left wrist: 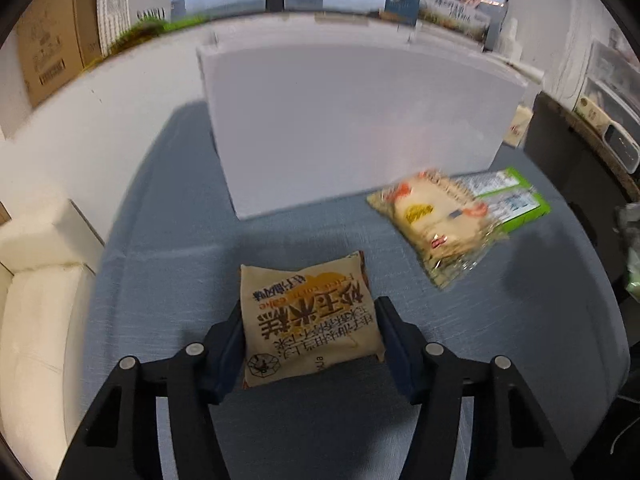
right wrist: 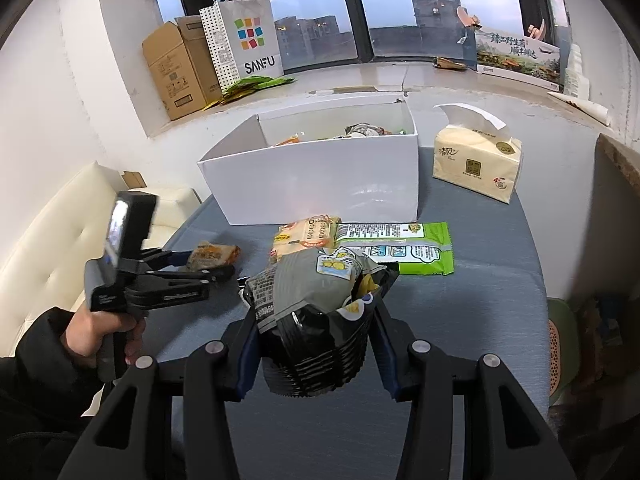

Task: Organize snacks
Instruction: 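Grasp the tan bread packet with the left gripper while the right holds the black bag, then release the tan packet and black bag into the box with both grippers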

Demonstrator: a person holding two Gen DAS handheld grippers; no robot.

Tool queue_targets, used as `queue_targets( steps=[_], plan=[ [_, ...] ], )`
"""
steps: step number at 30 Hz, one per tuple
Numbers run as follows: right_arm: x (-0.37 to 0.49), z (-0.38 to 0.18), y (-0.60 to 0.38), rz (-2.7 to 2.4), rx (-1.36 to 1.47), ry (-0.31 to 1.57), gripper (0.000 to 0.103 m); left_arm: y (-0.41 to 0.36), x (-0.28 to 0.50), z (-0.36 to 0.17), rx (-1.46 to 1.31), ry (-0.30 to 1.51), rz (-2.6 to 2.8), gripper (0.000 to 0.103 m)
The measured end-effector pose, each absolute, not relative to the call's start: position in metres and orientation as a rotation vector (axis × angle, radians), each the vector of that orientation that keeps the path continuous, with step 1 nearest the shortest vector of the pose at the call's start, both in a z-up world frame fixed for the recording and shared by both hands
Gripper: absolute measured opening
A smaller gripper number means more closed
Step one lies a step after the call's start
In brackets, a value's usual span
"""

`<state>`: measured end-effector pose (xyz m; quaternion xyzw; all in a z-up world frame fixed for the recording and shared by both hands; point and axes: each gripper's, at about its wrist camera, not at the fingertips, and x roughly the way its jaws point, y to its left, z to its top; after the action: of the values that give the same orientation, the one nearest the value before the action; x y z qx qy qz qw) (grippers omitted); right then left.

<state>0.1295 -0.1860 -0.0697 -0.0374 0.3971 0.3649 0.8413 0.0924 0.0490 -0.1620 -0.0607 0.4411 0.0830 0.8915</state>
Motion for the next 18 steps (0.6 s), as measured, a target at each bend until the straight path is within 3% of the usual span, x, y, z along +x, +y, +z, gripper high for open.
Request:
queue_targets(
  steps=[10, 18],
  plan=[
    [0.145, -0.049, -0.166, 0.799, -0.068, 0.780, 0.052, 0.057, 0.063, -0.058, -0.148, 0.650, 0.089, 0.065],
    [0.207, 0.001, -0.128, 0.809, -0.012, 0.696, 0.053, 0.080, 0.123, 0.008, -0.131, 0.542, 0.069, 0.065]
  ],
)
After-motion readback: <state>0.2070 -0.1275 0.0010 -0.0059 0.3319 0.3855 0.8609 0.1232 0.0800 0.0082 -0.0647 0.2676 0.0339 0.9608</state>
